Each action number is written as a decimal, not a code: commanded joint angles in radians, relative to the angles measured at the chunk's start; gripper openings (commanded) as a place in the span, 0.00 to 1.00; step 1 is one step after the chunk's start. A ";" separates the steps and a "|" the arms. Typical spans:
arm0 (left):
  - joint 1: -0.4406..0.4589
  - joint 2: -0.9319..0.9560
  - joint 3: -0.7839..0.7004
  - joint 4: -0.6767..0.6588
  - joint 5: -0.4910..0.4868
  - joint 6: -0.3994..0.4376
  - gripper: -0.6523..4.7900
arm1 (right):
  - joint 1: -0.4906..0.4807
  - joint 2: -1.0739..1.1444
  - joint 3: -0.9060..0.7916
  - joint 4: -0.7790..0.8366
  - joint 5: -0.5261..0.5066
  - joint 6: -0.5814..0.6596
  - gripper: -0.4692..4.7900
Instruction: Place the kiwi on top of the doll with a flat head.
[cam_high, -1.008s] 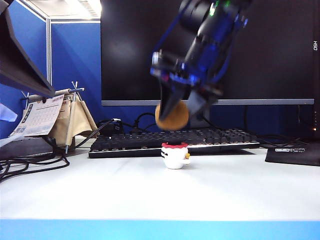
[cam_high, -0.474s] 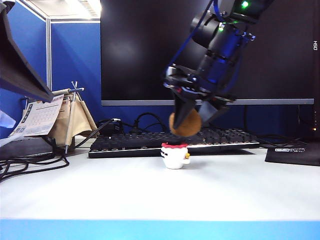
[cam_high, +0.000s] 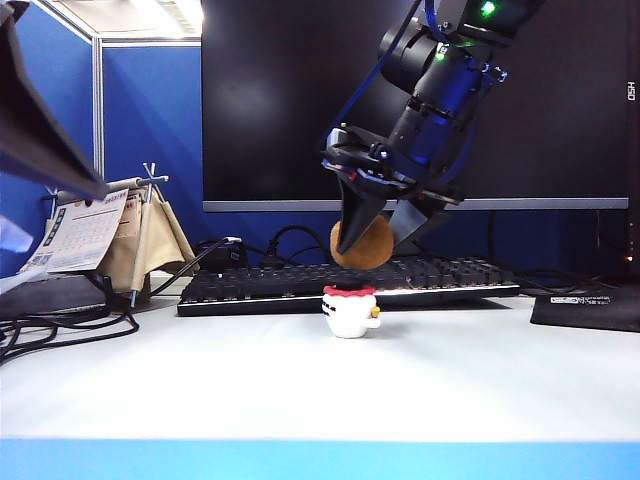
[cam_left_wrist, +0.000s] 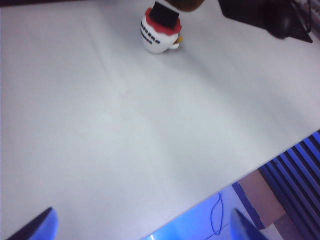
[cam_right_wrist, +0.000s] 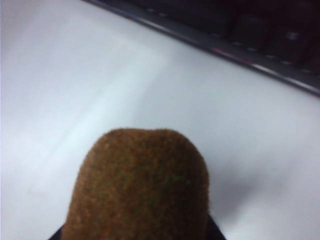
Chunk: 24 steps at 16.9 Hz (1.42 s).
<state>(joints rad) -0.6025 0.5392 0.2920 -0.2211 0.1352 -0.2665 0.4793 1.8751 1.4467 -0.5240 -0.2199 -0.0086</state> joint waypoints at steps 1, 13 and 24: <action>0.000 0.000 0.006 0.029 -0.002 -0.003 1.00 | 0.003 -0.003 0.003 0.004 -0.024 0.000 0.08; 0.000 0.000 0.006 0.039 -0.003 -0.003 1.00 | 0.021 0.035 0.002 -0.047 -0.060 0.002 0.09; 0.000 0.000 0.006 0.040 -0.028 0.008 1.00 | 0.024 0.019 0.003 0.002 -0.044 0.005 0.09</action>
<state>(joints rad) -0.6025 0.5396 0.2920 -0.1986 0.1123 -0.2630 0.5030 1.9038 1.4513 -0.5144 -0.2722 -0.0063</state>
